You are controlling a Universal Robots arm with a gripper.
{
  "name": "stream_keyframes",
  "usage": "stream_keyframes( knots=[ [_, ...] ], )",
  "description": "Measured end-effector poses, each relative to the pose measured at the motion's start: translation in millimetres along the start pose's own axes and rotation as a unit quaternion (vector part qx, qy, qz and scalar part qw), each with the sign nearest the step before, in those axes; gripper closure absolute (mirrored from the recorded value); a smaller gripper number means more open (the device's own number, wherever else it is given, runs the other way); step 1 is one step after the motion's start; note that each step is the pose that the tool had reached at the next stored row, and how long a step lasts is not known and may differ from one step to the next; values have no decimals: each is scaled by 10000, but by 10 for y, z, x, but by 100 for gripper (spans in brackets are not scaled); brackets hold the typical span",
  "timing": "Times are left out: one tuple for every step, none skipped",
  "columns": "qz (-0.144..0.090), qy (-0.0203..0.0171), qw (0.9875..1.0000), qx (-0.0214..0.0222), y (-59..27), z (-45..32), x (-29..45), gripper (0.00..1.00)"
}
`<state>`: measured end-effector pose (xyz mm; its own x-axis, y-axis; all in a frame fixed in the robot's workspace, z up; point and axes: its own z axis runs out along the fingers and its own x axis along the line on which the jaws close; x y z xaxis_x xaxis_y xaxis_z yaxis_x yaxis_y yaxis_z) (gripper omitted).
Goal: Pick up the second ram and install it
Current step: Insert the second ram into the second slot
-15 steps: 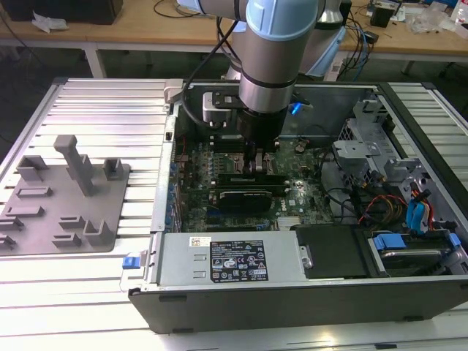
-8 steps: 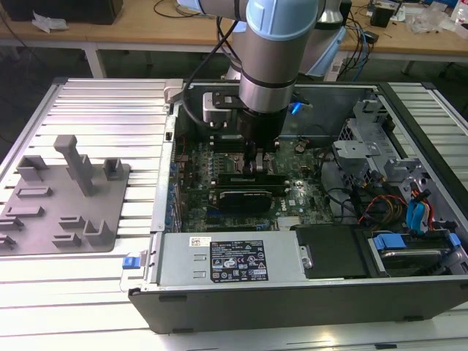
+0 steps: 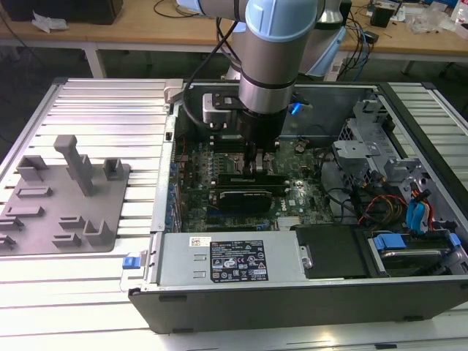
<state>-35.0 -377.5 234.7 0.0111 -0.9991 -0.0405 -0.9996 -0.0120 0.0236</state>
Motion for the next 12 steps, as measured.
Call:
stream_keyframes(
  knots=[
    [0,-1,10000,2,0,-12,-1,91],
    [0,1,10000,0,0,-38,-2,91],
    [0,1,10000,-1,1,-49,-2,91],
    [0,1,10000,-1,1,-55,-2,91],
    [1,1,10000,-1,2,-64,-2,91],
    [0,1,10000,-1,2,-70,-3,91],
    [0,1,10000,-1,2,-77,-3,91],
    [0,1,10000,1,2,-86,-3,91],
    [0,0,10000,2,2,-87,-4,91],
    [0,0,10000,2,2,-87,-3,91],
    [0,1,10000,2,2,-87,-3,91],
    [0,1,10000,3,2,-87,-3,91]
  ],
)
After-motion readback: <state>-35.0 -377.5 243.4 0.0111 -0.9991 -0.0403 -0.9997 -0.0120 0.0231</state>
